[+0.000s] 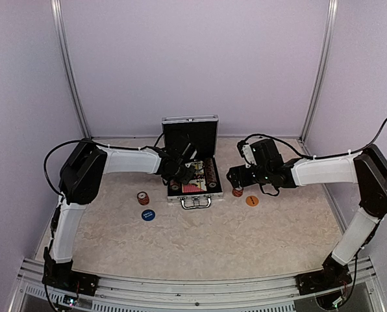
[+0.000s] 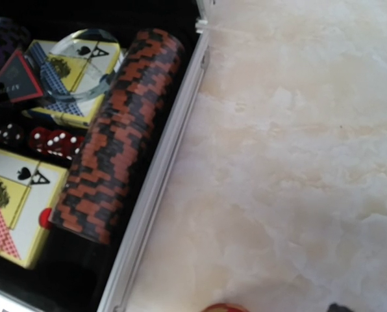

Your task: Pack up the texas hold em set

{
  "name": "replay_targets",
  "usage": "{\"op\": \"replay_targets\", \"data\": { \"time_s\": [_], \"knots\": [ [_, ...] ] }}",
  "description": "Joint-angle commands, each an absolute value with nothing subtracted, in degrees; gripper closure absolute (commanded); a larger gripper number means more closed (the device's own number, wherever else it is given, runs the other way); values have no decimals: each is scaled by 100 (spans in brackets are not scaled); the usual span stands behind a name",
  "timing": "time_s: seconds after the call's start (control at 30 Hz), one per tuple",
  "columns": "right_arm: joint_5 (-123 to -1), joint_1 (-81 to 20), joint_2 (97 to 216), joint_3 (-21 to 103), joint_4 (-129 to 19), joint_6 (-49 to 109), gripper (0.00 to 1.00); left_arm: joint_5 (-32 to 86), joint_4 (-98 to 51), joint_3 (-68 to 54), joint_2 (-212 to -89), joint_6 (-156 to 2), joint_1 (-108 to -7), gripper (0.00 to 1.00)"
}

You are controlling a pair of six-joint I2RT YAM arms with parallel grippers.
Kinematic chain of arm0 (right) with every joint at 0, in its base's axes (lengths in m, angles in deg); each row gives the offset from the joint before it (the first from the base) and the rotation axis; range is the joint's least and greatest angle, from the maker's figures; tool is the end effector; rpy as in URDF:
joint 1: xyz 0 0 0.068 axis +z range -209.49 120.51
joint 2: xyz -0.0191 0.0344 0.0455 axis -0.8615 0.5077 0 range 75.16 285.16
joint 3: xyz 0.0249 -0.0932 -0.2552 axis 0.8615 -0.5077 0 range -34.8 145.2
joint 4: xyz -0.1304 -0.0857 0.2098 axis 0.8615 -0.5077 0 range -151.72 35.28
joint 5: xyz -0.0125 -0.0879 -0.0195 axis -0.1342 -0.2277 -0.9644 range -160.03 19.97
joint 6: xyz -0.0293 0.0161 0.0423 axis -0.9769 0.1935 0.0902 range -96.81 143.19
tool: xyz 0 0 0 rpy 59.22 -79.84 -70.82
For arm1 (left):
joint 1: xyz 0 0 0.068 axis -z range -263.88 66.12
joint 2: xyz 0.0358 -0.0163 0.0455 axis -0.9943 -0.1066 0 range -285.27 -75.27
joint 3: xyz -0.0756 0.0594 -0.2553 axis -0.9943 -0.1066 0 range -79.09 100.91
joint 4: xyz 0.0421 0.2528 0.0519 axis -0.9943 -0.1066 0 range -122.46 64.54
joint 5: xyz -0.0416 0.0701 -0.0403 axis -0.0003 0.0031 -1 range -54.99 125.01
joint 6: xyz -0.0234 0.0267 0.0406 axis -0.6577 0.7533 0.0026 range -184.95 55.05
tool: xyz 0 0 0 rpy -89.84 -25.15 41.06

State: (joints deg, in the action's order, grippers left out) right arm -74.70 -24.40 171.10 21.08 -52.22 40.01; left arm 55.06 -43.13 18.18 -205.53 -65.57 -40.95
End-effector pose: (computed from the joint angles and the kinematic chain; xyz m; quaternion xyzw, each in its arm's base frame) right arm 0.2963 0.2048 0.1976 -0.1246 0.8879 0.1603 0.4129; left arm 0.3721 -0.3296 0.1488 0.2800 0.8859 0.0293 0.3687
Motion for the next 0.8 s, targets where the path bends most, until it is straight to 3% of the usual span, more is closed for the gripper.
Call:
{"op": "replay_targets", "data": {
  "time_s": [0.0, 0.2, 0.77],
  "knots": [
    [-7419, -2469, 17227, 2275, -5212, 3996, 12, 5751, -4439, 1990, -20771, -6513, -4111, 65],
    [-7408, -2468, 17279, 2325, -5235, 3987, 12, 5970, -4410, 2030, -20842, -6513, -4125, 71],
    [-7408, -2472, 17287, 2329, -5246, 3989, 12, 6432, -4340, 2235, -21049, -6778, -4240, 71]
  ]
}}
